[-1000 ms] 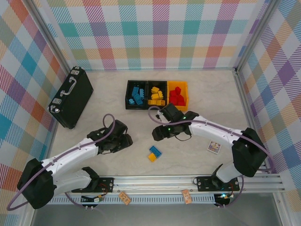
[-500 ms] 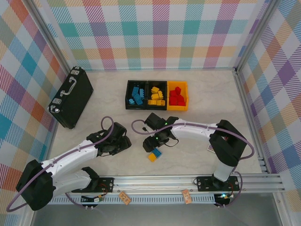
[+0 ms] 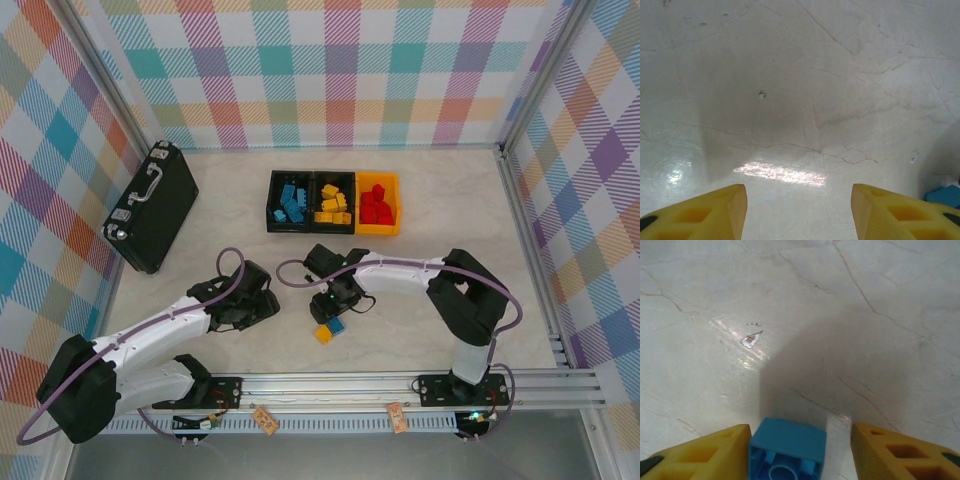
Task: Sort the legos into containers by color
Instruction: Pick up the lego from the bottom-center of the table, then place the lego in the container.
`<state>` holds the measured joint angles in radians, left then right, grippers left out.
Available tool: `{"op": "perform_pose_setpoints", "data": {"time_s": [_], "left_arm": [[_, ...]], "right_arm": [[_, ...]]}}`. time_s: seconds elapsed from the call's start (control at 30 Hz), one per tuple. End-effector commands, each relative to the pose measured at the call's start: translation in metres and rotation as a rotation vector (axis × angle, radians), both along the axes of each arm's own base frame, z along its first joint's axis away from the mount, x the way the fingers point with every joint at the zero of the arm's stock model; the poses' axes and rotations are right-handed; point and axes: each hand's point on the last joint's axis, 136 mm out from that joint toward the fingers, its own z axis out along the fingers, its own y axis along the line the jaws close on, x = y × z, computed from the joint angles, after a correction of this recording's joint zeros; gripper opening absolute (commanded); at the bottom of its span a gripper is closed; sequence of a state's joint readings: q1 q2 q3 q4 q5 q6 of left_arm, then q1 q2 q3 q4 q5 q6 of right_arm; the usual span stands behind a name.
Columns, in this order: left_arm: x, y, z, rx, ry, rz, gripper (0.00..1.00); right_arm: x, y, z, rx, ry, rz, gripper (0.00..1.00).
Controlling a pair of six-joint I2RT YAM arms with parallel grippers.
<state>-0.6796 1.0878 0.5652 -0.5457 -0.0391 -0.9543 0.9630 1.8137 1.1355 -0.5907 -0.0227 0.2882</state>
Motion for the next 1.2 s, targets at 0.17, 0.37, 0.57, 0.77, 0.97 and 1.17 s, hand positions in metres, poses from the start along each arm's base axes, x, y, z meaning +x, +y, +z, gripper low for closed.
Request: {"op": "perform_pose_setpoints", "data": {"time_s": [0.17,0.37,0.57,0.77,0.97,1.17], "left_arm": [[-0.002,-0.002,-0.007,0.005,0.015,-0.005,0.56],[0.003,-0.007,-0.006,0.000,0.012,-0.009,0.56],[0.011,-0.011,0.003,-0.006,-0.017,-0.012,0.56],[0.025,-0.015,0.019,-0.019,-0.080,-0.002,0.56],[0.040,-0.024,0.034,-0.016,-0.123,-0.023,0.57],[0.048,-0.031,0.042,-0.019,-0.135,-0.037,0.57]], "right_arm": [[0.004,-0.018,0.001,-0.041,-0.017,-0.047,0.35],[0.011,-0.020,0.011,-0.026,-0.050,-0.067,0.30],[0.035,-0.018,0.040,0.034,-0.115,-0.111,0.30],[0.083,-0.006,0.083,0.143,-0.217,-0.172,0.30],[0.145,0.020,0.119,0.244,-0.283,-0.230,0.31],[0.206,0.051,0.138,0.344,-0.287,-0.301,0.31]]}}
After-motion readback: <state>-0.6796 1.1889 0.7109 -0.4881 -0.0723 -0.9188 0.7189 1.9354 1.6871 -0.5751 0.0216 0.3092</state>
